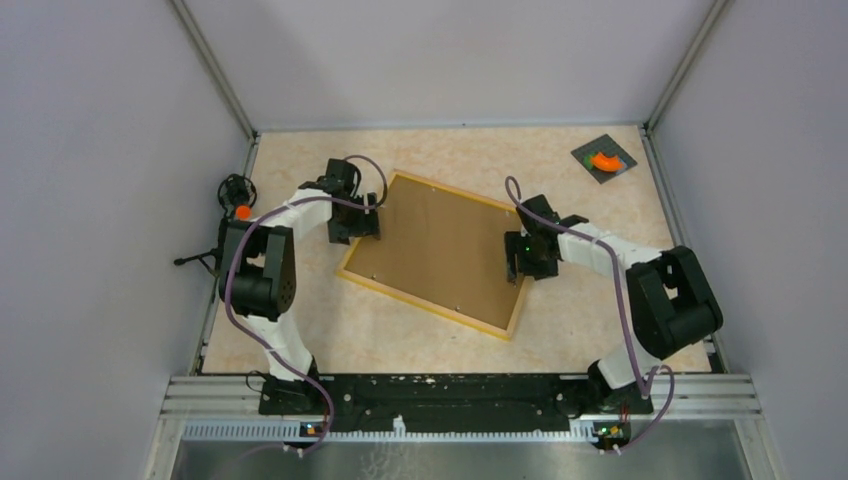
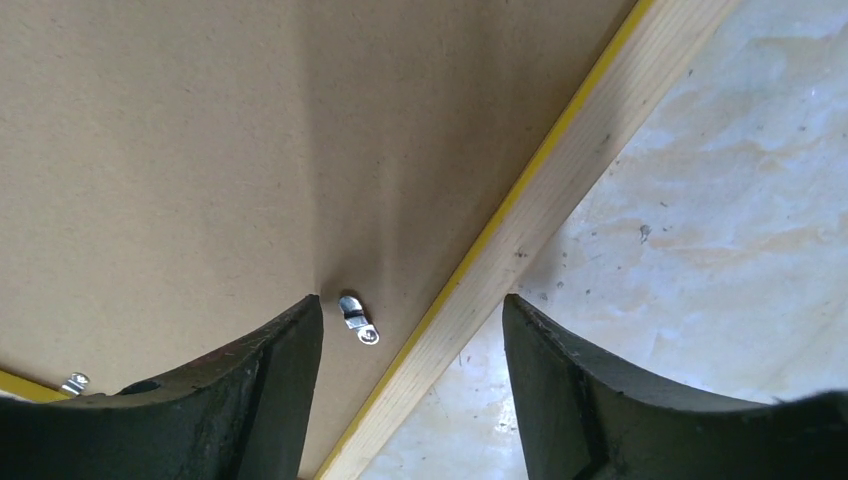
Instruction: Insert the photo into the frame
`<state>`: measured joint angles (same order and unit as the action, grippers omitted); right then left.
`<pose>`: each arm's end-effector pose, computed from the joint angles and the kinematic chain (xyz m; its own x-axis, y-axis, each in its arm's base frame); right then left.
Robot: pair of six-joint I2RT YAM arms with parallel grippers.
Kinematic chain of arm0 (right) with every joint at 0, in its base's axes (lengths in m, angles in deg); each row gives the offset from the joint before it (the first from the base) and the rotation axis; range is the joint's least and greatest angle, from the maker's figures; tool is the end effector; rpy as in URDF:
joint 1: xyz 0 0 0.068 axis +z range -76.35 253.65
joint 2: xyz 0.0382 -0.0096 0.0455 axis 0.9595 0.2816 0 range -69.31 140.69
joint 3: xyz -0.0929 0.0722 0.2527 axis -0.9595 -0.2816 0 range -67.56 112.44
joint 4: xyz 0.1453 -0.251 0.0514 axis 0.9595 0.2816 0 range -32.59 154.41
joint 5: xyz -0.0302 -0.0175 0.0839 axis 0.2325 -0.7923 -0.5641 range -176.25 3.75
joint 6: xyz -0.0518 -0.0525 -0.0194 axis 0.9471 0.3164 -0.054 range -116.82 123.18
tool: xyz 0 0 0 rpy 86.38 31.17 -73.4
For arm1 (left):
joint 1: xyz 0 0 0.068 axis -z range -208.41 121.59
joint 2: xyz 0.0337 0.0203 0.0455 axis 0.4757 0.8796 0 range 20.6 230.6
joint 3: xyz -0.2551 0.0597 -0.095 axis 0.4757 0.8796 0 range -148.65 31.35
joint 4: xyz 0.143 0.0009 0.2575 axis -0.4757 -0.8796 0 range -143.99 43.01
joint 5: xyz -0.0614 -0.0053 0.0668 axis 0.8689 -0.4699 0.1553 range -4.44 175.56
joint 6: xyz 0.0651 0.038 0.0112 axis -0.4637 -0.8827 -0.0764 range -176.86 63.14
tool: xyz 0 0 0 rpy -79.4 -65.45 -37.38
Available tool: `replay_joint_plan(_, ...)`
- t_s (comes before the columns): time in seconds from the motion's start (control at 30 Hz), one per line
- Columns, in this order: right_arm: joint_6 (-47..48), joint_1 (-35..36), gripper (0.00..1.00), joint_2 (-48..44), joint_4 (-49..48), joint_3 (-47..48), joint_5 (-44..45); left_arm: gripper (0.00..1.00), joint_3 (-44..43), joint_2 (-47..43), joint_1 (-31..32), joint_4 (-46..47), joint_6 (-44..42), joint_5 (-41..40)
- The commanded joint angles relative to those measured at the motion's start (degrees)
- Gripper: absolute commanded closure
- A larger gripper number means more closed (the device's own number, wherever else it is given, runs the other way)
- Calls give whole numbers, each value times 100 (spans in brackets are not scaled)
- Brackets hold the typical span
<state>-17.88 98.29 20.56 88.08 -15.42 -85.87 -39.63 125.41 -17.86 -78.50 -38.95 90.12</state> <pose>0.2988 0.1365 0.1308 -0.9377 -0.0350 -0.3457 -0.0835 0.9884 0.1265 0.4049 -0.0806 0.1428 -0.9163 -0.1412 -0.3747 -0.0702 0.9779 -0.1969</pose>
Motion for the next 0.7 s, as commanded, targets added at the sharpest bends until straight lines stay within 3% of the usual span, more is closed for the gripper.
replay_joint_plan(0.0,-43,116,37,-35,247,82,296,18,-66,23,-33,100,72,103)
replay_joint_plan(0.47,-258,120,46,446,103,96,296,19,-66,40,-35,82,89,203)
replay_joint_plan(0.67,-538,117,78,405,79,-100,293,20,-70,56,-35,95,103,314)
